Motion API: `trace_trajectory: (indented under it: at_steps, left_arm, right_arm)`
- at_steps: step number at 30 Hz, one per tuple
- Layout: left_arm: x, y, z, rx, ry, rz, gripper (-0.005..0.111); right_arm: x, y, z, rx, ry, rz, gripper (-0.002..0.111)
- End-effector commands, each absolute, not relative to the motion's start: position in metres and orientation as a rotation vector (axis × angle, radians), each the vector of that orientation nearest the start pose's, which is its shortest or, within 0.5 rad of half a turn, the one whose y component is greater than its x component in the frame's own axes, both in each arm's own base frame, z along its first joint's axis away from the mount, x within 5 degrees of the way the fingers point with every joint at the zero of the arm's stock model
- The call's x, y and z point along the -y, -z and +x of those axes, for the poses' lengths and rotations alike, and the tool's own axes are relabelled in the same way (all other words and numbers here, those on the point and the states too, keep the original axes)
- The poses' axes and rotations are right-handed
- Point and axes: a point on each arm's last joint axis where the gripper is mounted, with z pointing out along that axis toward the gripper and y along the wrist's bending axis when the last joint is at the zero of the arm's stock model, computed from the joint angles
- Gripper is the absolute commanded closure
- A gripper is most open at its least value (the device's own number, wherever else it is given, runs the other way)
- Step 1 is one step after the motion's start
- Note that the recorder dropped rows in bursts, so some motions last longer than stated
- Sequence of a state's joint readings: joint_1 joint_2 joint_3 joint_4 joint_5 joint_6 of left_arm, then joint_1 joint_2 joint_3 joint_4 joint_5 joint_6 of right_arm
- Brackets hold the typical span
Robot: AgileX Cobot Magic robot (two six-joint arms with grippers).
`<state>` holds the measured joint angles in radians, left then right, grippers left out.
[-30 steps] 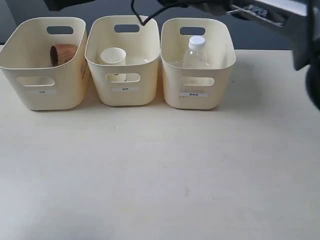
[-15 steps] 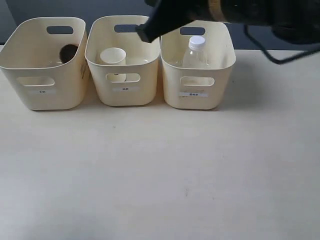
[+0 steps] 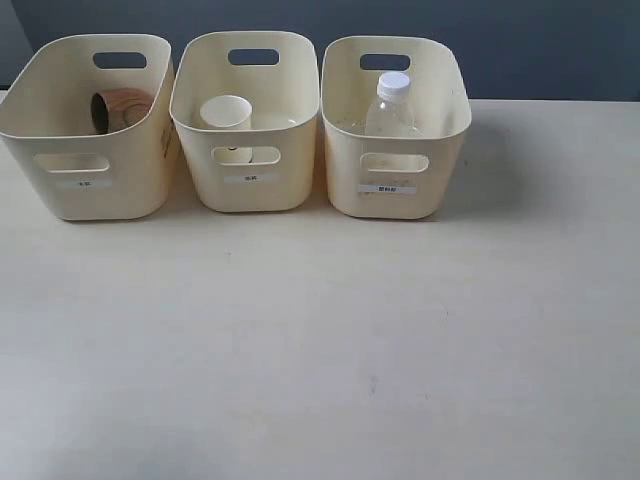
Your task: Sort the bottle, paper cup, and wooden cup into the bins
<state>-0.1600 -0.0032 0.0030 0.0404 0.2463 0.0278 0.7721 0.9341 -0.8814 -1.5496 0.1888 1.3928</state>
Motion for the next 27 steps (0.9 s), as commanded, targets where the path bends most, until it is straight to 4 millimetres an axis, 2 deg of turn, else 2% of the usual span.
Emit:
trace_trajectory:
  at_steps: [1, 9, 14, 17, 22, 27]
  left_arm:
    - [0.008, -0.192, 0.055, -1.712, 0.063, 0.190, 0.107]
    - [0.008, -0.192, 0.055, -1.712, 0.063, 0.190, 0.107]
    - [0.008, -0.192, 0.055, -1.712, 0.063, 0.190, 0.107]
    - [0.008, -0.192, 0.055, -1.712, 0.063, 0.190, 0.107]
    - [0.008, -0.192, 0.055, -1.712, 0.063, 0.190, 0.107]
    - [0.008, -0.192, 0.055, -1.712, 0.063, 0.190, 0.107]
  right_arm:
    - [-0.118, -0.415, 0.148, -1.416, -0.347, -0.519, 0.109]
    - [-0.111, -0.419, 0.145, -1.408, -0.338, -0.483, 0.109]
    - [-0.087, -0.407, 0.150, -1.454, -0.391, -0.382, 0.109]
    - [-0.065, -0.389, 0.144, -1.436, -0.375, -0.402, 0.109]
    - [-0.032, -0.341, 0.117, -1.475, -0.233, -0.295, 0.109]
    - [-0.020, -0.302, 0.085, -1.460, -0.104, -0.230, 0.109]
